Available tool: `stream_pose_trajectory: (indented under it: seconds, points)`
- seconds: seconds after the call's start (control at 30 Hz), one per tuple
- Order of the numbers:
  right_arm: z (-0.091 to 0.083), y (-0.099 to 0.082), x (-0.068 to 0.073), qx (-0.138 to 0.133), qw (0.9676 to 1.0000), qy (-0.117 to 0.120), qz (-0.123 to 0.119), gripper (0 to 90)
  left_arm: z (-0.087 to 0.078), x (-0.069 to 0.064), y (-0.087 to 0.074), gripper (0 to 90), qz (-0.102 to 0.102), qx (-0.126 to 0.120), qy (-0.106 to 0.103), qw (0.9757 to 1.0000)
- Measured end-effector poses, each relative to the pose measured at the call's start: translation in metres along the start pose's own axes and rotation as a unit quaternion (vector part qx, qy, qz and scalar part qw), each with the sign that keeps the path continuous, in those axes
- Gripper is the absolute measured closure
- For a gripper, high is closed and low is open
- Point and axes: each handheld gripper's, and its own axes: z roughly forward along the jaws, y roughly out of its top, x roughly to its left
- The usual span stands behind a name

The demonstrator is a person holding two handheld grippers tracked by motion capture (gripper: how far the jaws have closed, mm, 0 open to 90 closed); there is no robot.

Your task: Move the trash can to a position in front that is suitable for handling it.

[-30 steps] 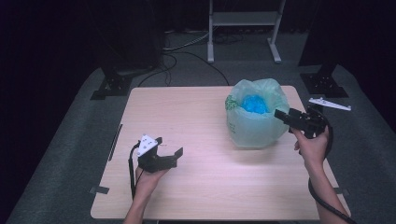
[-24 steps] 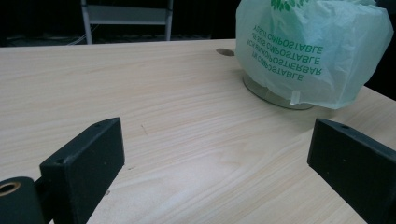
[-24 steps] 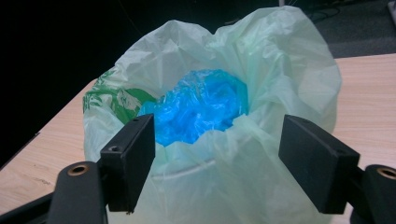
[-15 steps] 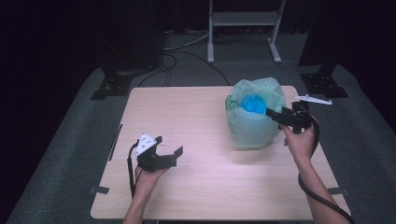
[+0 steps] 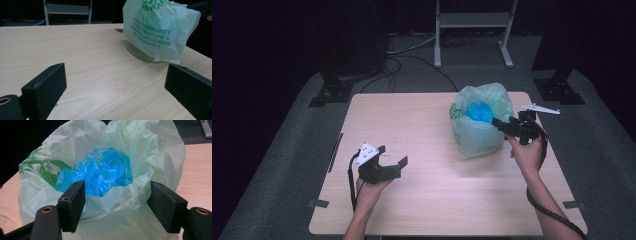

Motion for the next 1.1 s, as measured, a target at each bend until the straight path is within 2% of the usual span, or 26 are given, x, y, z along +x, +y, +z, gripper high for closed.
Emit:
stream_pose_trajectory:
  seconds: [0.4, 0.67, 0.93, 1.1]
  points:
    - [0.013, -0.001, 0.025, 0.011, 0.9994, 0.020, -0.024, 31.1, -0.003, 0.000, 0.002, 2.7, -0.003, -0.007, -0.001, 1.0000]
    - [0.022, -0.004, 0.043, 0.015, 0.9986, 0.030, -0.040, 31.1, -0.006, -0.002, 0.006, 2.7, -0.004, -0.013, -0.012, 0.9998]
    - [0.033, -0.005, 0.063, 0.023, 0.9965, 0.049, -0.063, 31.0, -0.011, -0.007, 0.013, 2.6, -0.008, -0.023, -0.025, 0.9994]
    - [0.038, -0.009, 0.077, 0.028, 0.9950, 0.061, -0.074, 31.1, -0.015, -0.011, 0.018, 2.6, -0.002, -0.029, -0.029, 0.9991]
